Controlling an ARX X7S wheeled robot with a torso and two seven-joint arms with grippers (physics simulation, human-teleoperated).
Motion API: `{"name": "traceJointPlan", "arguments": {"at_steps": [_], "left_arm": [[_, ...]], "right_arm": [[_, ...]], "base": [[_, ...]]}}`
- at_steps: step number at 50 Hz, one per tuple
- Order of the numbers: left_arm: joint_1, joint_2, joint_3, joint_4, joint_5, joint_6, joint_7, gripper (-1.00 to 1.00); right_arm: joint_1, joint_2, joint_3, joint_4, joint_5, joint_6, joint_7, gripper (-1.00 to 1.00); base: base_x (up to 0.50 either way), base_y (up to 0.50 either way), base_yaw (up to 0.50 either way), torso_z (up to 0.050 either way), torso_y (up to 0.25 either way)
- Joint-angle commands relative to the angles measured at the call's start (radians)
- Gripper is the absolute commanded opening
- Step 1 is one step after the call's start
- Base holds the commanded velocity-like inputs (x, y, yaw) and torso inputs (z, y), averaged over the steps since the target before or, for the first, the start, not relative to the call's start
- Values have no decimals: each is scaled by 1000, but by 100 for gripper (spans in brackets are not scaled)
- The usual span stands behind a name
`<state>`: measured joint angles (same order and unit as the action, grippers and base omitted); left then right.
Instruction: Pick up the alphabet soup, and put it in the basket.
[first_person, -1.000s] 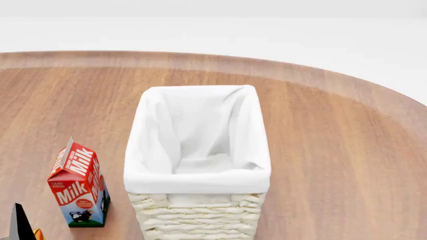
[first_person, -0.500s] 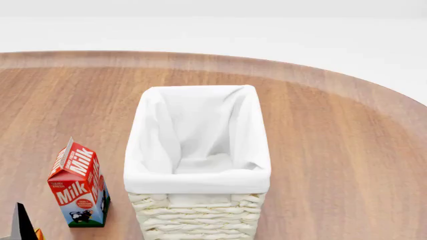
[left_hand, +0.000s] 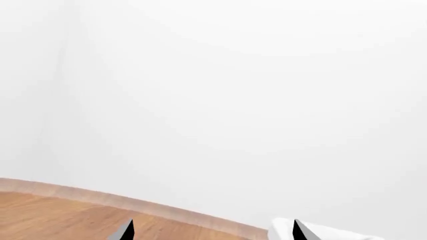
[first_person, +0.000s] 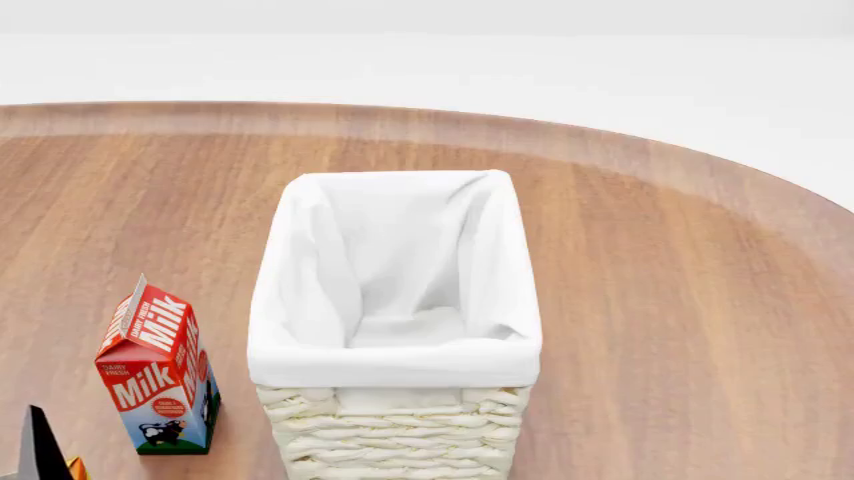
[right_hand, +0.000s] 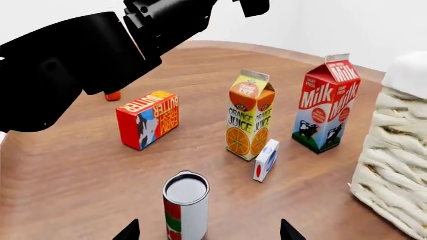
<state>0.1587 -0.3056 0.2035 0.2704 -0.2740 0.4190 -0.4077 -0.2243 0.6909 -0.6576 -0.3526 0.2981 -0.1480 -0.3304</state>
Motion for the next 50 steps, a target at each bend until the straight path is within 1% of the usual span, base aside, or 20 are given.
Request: {"name": "traceJointPlan", "arguments": {"at_steps": [1,26,36,50], "left_arm": [[4,-5,0,8,0,1,-6,100],[2,-10,4,9,1,2,-14,100],[3,-11,7,10,4,3,-18,100],[5,-14,10,15,4,5,-22,100]], "right_arm": [[-4,-2,-8,23,-39,-6,12,100],[26,-39,-26,110,-66,27,21,100],[28,-32,-28,89,-86,50,41,100],[42,-46,-37,115,-102,54,43,100]], "base": [[0,0,0,0,0],[0,0,0,0,0],[0,0,0,0,0],[0,0,0,0,0]]}}
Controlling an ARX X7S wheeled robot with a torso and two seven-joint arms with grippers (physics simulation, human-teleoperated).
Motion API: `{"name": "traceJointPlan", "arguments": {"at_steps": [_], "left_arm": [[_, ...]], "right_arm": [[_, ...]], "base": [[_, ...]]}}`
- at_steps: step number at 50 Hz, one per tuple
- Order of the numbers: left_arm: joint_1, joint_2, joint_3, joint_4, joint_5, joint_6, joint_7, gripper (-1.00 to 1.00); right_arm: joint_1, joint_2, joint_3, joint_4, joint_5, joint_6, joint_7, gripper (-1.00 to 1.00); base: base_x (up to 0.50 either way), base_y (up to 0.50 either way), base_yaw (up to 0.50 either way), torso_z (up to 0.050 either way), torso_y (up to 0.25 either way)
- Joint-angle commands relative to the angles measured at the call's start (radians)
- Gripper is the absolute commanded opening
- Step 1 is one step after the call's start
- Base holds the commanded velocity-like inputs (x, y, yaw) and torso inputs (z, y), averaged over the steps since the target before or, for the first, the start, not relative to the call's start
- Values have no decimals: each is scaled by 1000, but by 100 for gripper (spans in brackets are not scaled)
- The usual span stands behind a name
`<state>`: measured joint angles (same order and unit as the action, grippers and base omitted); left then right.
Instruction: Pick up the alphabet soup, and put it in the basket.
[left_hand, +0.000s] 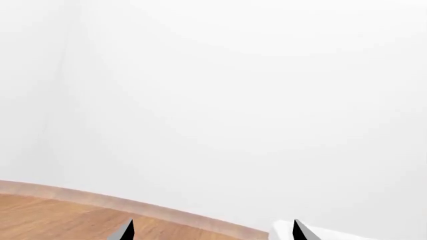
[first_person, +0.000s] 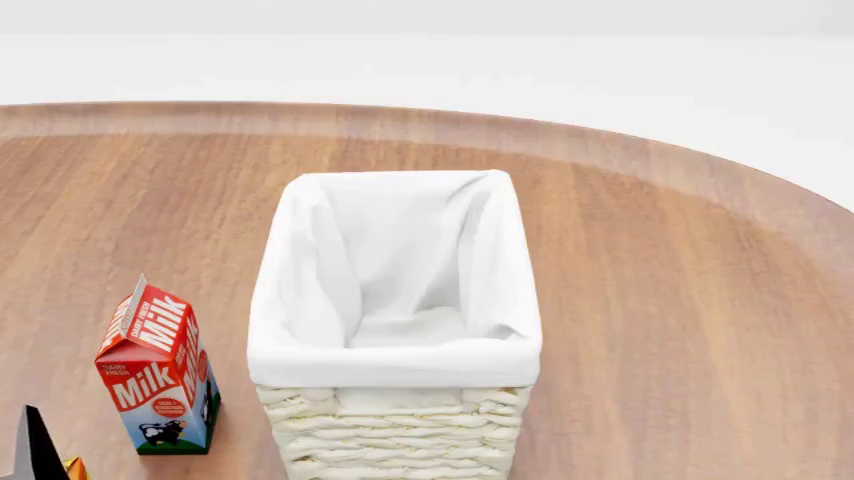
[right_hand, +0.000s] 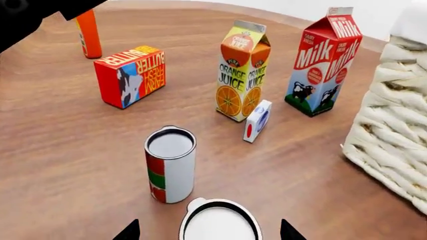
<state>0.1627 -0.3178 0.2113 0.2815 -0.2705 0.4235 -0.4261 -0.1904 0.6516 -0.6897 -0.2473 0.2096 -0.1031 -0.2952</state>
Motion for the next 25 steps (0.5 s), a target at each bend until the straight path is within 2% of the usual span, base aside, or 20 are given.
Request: {"name": "traceJointPlan", "arguments": {"at_steps": [1,25], "left_arm": [[2,-2,3,4,1,0,-4,100],[-1,-8,6,-1,0,5,-9,100]], "right_arm": [[9,-8,-6,13,-14,7,6,100],[48,-32,-13,59,-8,26,-4,100]], "base": [[0,0,0,0,0],[0,0,0,0,0]]}}
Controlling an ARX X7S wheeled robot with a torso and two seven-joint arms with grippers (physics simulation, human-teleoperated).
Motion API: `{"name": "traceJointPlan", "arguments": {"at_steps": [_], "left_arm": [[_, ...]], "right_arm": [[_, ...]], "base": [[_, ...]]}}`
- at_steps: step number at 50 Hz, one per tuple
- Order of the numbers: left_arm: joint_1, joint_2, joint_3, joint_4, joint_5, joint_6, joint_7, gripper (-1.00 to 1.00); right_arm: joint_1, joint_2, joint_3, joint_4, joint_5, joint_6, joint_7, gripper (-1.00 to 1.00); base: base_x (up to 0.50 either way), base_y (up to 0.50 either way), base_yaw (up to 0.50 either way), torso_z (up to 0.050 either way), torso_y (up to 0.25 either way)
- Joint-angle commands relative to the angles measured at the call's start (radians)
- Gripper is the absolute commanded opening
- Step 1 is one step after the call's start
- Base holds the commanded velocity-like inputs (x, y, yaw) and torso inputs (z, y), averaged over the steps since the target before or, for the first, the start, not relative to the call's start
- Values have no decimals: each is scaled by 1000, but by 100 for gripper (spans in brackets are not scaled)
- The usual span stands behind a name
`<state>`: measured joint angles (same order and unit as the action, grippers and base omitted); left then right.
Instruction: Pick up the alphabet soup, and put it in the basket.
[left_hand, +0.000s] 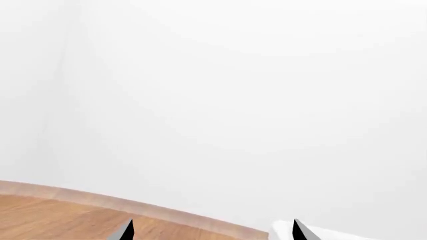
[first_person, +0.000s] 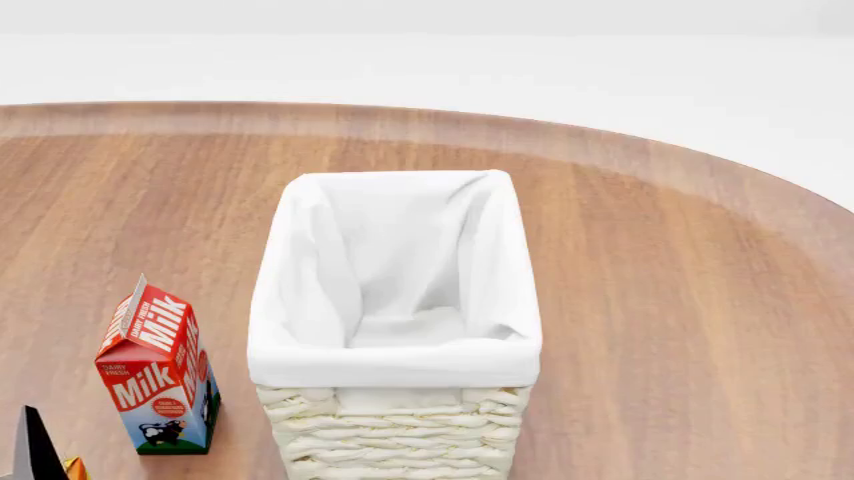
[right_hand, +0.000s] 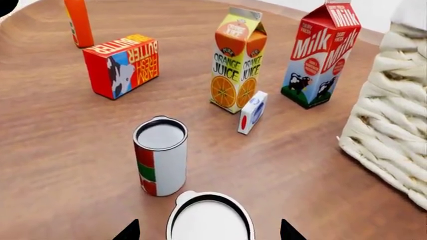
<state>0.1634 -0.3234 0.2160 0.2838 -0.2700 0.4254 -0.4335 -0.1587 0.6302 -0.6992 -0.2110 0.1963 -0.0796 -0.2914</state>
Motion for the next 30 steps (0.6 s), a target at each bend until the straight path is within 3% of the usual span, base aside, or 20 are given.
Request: {"name": "traceJointPlan", "arguments": {"at_steps": [1,30], "left_arm": [[-1,-2,1,-4,-1,4,-2,100],[-3,-7,13,-3,3,1,-8,100]], "right_arm": [[20,-13,-3,26,1,5,-5,100],[96,-81,-32,144,1,51,-33,100]], "base": [[0,0,0,0,0],[0,0,0,0,0]]}}
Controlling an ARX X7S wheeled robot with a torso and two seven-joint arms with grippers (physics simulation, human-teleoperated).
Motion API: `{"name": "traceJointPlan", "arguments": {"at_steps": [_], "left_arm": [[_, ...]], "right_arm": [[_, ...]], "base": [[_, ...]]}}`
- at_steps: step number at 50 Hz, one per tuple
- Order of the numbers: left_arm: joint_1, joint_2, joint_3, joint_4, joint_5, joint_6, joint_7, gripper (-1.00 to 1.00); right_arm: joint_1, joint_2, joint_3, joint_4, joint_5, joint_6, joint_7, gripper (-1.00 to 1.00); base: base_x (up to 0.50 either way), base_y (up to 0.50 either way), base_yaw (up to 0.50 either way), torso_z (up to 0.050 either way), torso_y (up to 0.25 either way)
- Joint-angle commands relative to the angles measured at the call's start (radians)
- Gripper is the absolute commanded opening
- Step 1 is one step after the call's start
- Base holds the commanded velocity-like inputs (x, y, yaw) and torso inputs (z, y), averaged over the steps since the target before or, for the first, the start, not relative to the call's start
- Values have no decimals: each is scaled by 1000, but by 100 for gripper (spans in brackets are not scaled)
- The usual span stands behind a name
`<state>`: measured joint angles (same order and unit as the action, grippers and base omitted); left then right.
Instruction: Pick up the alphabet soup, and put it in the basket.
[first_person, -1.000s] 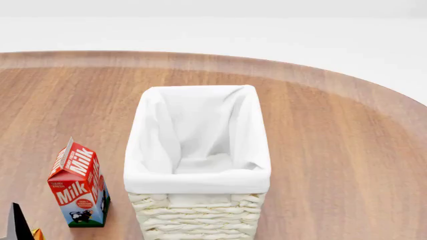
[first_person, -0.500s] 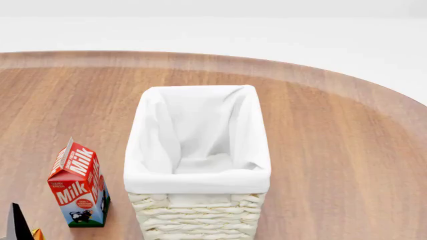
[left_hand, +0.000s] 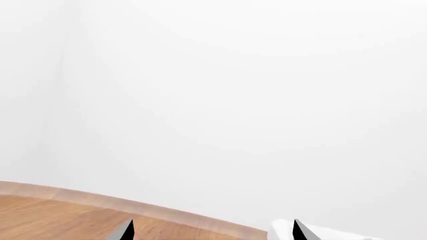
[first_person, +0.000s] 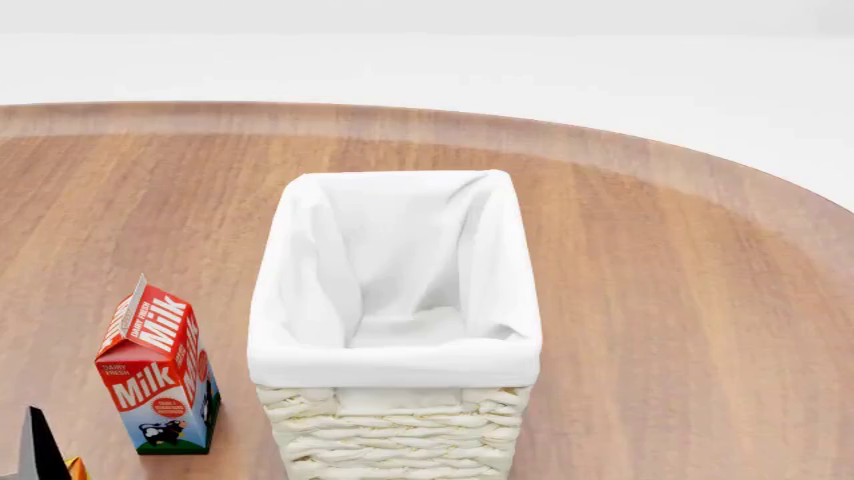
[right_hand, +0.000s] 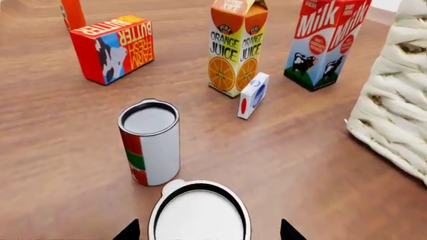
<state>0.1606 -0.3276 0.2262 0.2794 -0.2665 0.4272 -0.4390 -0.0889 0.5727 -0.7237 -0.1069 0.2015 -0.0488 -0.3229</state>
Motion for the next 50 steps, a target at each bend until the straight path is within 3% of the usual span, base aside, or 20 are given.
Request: {"name": "traceJointPlan", "arguments": {"at_steps": [1,50], "left_arm": [[0,-3,3,2,0,0,-3,100],[-2,-12,9,0,6,7,-16,100]], "right_arm": [[26,-24,-9,40,-5,21,-2,100],[119,-134,-101,197,-99,91,-8,100]], "base": [[0,0,0,0,0],[0,0,0,0,0]]}}
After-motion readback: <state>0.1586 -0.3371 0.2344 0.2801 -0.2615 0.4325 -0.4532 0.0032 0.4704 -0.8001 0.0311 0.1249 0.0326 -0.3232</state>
